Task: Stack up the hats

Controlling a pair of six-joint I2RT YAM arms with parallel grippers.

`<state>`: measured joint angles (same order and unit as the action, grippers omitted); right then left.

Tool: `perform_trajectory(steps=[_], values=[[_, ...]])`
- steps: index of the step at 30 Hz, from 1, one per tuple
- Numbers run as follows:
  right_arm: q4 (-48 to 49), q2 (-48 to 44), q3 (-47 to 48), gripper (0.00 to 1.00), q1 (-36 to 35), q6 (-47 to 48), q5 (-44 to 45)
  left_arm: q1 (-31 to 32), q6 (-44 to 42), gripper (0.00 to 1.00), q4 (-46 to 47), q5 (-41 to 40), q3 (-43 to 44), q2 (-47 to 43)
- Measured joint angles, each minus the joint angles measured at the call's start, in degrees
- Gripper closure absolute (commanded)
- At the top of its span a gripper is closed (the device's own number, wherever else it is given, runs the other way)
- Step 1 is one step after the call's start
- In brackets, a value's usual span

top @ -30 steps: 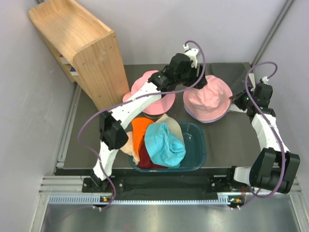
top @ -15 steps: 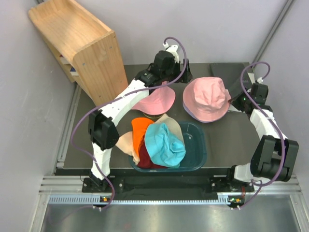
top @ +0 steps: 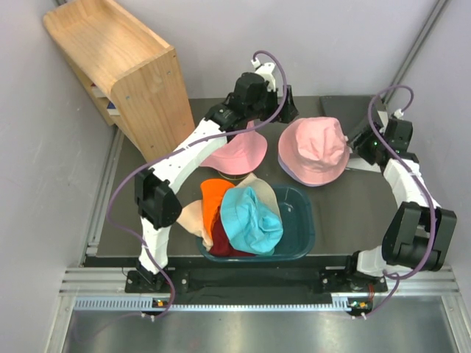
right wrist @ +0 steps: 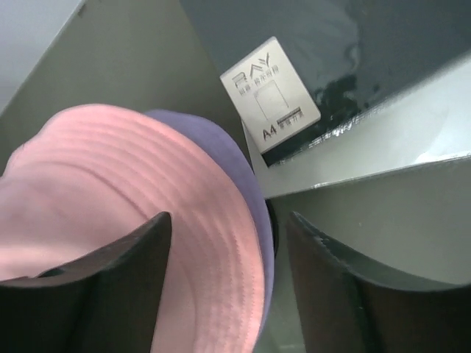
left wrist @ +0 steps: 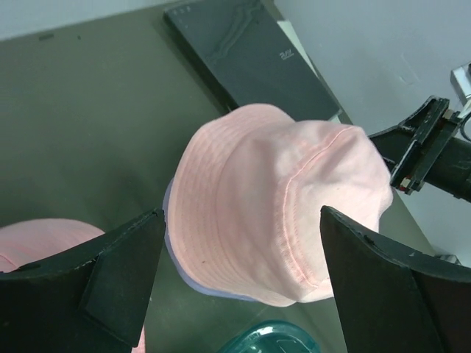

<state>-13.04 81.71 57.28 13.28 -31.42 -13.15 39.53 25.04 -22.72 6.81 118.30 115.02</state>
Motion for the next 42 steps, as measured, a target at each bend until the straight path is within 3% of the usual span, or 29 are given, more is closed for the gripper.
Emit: perform_trajectory(steps=[4, 10, 14, 23, 28, 34, 36, 39, 40, 41, 42], values=[[-3.3, -1.5, 4.6, 0.20, 0.3, 1.1, 1.4, 0.5, -4.0, 0.09, -1.2, -0.8, 0.8, -1.5], [-7.4, -5.8, 11.9, 0.20, 1.2, 1.4, 4.5, 4.7, -11.4, 0.10, -6.5, -9.0, -7.3, -12.0], [-7.7, -8.5, 15.0, 0.20, 1.1, 0.7, 4.0, 9.0, -11.4, 0.12, -13.9, -15.7, -12.9, -20.2], [-7.5, -12.2, 14.7, 0.20, -2.8, -1.5, 2.5, 19.6, 8.0, 0.20, -33.2, -19.9, -21.6, -29.7], [-7.6, -13.3, 12.0, 0.20, -5.8, -2.3, 2.3, 25.2, 17.1, 0.20, -38.1, -19.7, -24.7, -30.3], [-7.8, -13.6, 11.3, 0.20, -8.4, -2.8, 2.3, 25.1, 20.6, 0.28, -39.0, -19.5, -27.8, -29.9], [-8.0, -14.3, 11.3, 0.20, -8.7, -2.8, 2.3, 25.1, 20.9, 0.33, -39.4, -19.5, -28.6, -28.9], [-8.4, -16.0, 11.3, 0.20, -8.8, -2.6, 2.4, 25.1, 21.2, 0.73, -39.8, -19.6, -29.5, -26.3], [-8.9, -16.8, 11.3, 0.20, -8.8, -2.6, 2.4, 25.0, 20.8, 0.92, -39.8, -19.7, -29.6, -25.4], [-9.3, -17.8, 11.3, 0.20, -8.8, -2.6, 2.3, 25.0, 20.5, 1.00, -39.7, -19.8, -29.7, -24.6], [-9.6, -18.8, 11.3, 0.20, -8.9, -2.6, 2.3, 24.9, 20.1, 1.00, -39.6, -19.9, -29.7, -23.9]])
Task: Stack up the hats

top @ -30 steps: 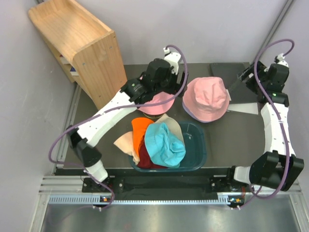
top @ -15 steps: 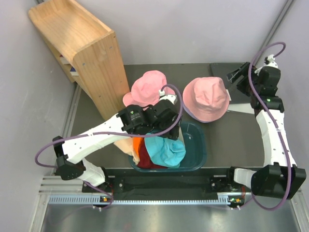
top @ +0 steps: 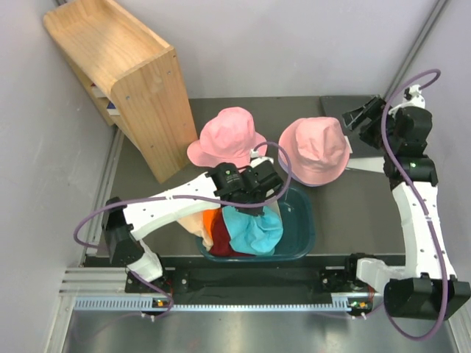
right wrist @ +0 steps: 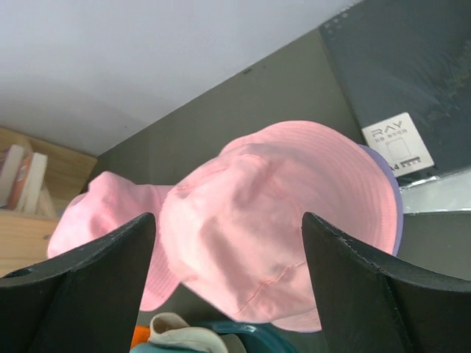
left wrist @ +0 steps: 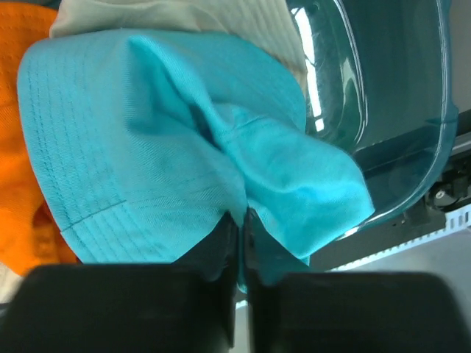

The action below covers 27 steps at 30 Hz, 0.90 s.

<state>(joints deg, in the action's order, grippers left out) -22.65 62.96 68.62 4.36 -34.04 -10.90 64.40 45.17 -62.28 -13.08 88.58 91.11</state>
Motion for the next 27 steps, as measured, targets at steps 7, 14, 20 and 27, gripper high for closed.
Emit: perform_trajectory(steps=[7, 14, 20, 27], values=[[0.6, -6.7, 1.4, 0.20, -2.6, 1.2, -7.8, -1.6, -3.6, 1.00, 0.6, -3.4, 10.0, 2.0], [5.8, -10.0, 1.2, 0.20, -16.5, 3.0, -16.9, -6.1, -8.4, 1.00, 7.6, -3.6, 14.6, -6.8], [6.6, -8.3, 0.8, 0.20, -31.3, 7.6, -17.2, -10.2, -11.1, 1.00, 11.6, -2.3, 14.6, -13.4], [6.3, -2.7, 0.8, 0.20, -42.8, 11.3, -12.7, -10.4, -13.2, 1.00, 13.0, -0.7, 14.6, -12.8]])
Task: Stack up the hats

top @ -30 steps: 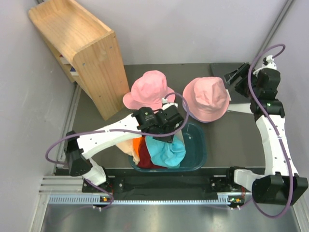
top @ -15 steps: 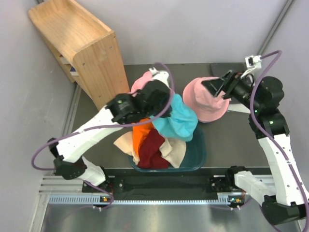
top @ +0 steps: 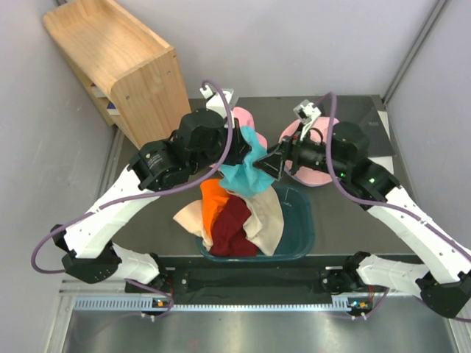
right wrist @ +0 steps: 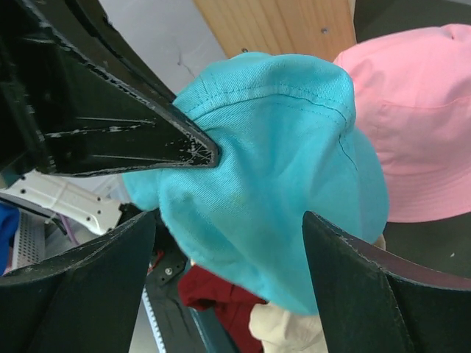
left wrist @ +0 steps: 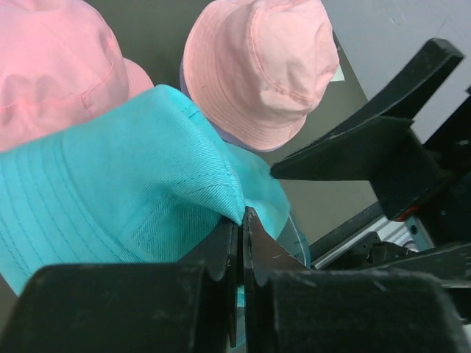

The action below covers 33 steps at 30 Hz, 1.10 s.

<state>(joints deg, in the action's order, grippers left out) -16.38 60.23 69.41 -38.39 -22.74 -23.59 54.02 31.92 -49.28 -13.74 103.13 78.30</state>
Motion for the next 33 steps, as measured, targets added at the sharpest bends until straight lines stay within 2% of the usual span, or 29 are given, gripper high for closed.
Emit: perform_trajectory(steps=[5, 8, 9, 10, 16, 19, 20, 22, 23, 27, 30, 33], values=[[-0.6, 2.0, 0.0, 0.20, -1.9, 2.3, 4.3, -0.1, -0.6, 1.00, 0.0, 0.4, 0.0, 0.1], [-0.8, 2.1, 0.0, 0.27, -2.0, 3.9, 6.0, -0.3, -0.8, 1.00, 0.0, 0.4, 0.0, 0.1], [-0.8, 2.1, 0.0, 0.34, -2.0, 4.5, 6.4, -0.4, -0.8, 1.00, 0.0, 0.4, 0.0, 0.1], [-0.8, 2.1, 0.0, 0.36, -2.0, 5.2, 6.6, -0.5, -0.9, 1.00, 0.0, 0.4, 0.0, 0.1], [-0.4, 2.2, -1.8, 0.38, -2.0, 7.6, 6.2, -1.4, -1.5, 1.00, 0.1, 0.8, 0.0, 0.1], [0.4, 3.0, -2.8, 0.58, -2.0, 8.1, 4.9, -2.0, -1.9, 1.00, 0.1, 0.9, 0.1, 0.1], [0.8, 3.3, -3.0, 0.77, -2.0, 8.2, 4.5, -2.1, -2.1, 1.00, 0.1, 0.9, 0.1, 0.1], [1.0, 3.8, -3.4, 0.95, -2.0, 8.5, 4.2, -2.4, -2.1, 1.00, 0.1, 0.9, 0.1, 0.1], [0.9, 4.0, -3.4, 1.00, -2.0, 8.7, 4.2, -2.6, -2.1, 1.00, 0.3, 0.9, 0.1, 0.1], [0.9, 3.5, -3.4, 1.00, -2.1, 8.8, 6.9, -3.2, -2.5, 1.00, 2.3, 1.8, -0.2, 0.2], [-1.4, 2.6, -1.9, 1.00, -2.2, 10.2, 11.9, -3.6, -3.6, 1.00, 4.5, 2.7, 0.3, 1.7], [-7.0, 2.3, 3.5, 1.00, -2.2, 12.5, 19.5, -4.0, -5.2, 1.00, 6.8, 3.7, 3.7, 5.7]])
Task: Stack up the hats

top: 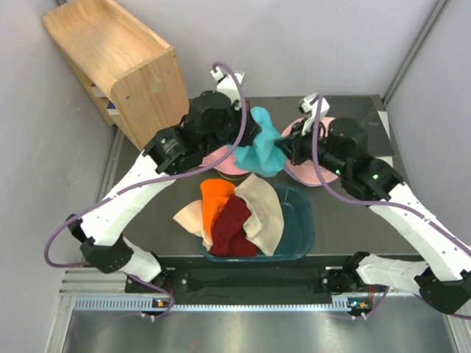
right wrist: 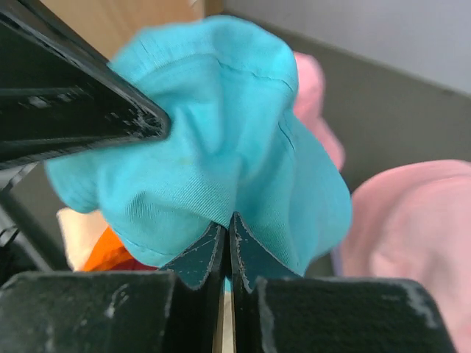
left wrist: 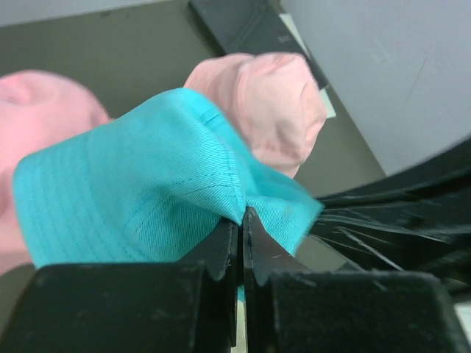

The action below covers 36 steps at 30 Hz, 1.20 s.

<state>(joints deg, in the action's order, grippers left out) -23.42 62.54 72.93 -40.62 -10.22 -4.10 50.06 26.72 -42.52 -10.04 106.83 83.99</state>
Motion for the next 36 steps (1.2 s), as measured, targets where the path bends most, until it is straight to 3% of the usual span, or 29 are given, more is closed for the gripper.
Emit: perform_trajectory(steps=[7, 17, 26, 36], values=[[-8.4, -2.8, 11.6, 1.00, -0.1, 4.7, 16.0, -0.2, -1.6, 1.00, 8.4, 6.3, 7.3, 8.4], [-13.8, -5.1, 15.2, 1.00, 0.7, 12.2, 31.7, -0.5, -1.0, 1.00, 19.1, 17.8, 15.2, 19.1], [-14.4, -1.1, 11.8, 1.00, 14.1, 13.2, 25.6, -2.4, 1.4, 1.00, 22.5, 21.2, 15.3, 26.0], [-13.6, 4.0, 11.0, 1.00, 19.2, 12.9, 16.8, -5.2, 5.0, 1.00, 25.0, 21.2, 10.4, 27.1]])
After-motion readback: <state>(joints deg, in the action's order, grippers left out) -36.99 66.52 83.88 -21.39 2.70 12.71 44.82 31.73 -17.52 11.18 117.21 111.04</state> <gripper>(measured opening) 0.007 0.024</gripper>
